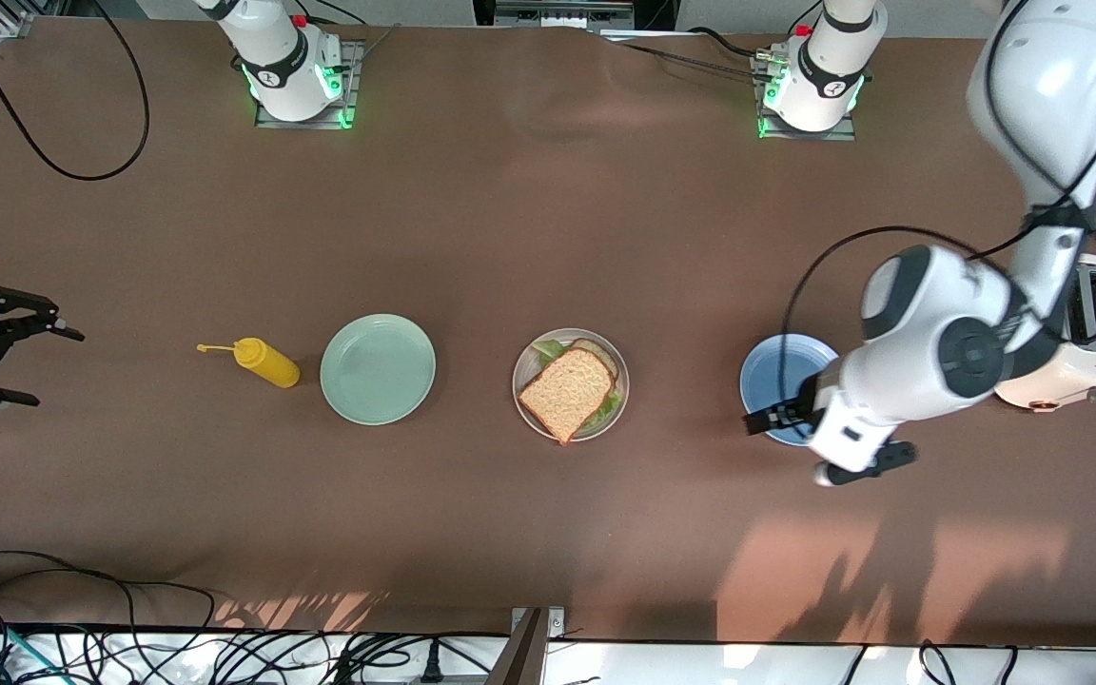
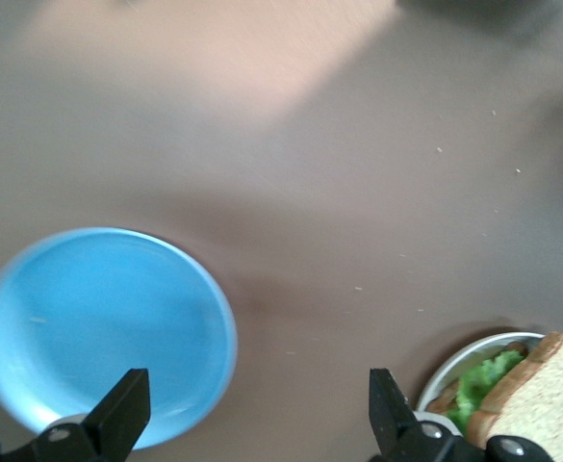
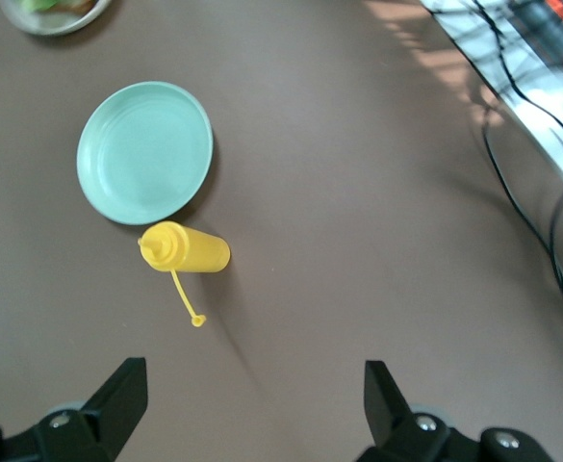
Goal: Make sandwich on beige plate with both arms
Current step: 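Release the toast with the left gripper while the right gripper draws back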
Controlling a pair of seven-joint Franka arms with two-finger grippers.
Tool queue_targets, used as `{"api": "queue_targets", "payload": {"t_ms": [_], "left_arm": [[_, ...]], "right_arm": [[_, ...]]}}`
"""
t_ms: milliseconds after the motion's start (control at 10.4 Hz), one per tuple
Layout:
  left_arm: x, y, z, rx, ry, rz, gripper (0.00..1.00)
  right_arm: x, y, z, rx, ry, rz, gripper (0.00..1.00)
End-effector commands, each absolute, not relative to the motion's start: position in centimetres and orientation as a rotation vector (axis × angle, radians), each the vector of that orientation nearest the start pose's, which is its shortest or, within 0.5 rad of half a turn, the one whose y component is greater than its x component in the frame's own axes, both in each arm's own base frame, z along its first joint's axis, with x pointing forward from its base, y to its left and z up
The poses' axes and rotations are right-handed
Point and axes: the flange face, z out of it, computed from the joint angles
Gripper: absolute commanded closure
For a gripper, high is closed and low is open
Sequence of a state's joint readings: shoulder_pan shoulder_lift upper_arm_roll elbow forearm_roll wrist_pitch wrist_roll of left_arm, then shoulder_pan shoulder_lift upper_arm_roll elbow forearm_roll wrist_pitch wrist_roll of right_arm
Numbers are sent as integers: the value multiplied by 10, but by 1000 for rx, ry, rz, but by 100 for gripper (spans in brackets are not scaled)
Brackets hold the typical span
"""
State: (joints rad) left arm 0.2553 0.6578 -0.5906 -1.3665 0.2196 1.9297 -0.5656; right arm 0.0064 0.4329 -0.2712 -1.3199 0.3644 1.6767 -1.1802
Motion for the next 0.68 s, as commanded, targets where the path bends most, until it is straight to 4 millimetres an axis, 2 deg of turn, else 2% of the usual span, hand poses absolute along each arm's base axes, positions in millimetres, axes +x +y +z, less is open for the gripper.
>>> {"api": "queue_targets", "payload": {"t_ms": [0, 193, 290, 386, 580], "left_arm": [[693, -83, 427, -3190, -255, 35, 0], [693, -41, 451, -3185, -153, -27, 0], [692, -30, 459, -3183, -87, -48, 0], [692, -21, 463, -3179, -21, -61, 0], [692, -18, 466, -3175, 55, -70, 0]], "right_arm": [[655, -88, 521, -2848, -883, -78, 0], [647, -63, 539, -2941, -634, -13, 0], [641, -53, 548, -2972, -525, 7, 0], [638, -46, 552, -2995, -406, 42, 0], [633, -22, 563, -3042, -224, 60, 0]]}}
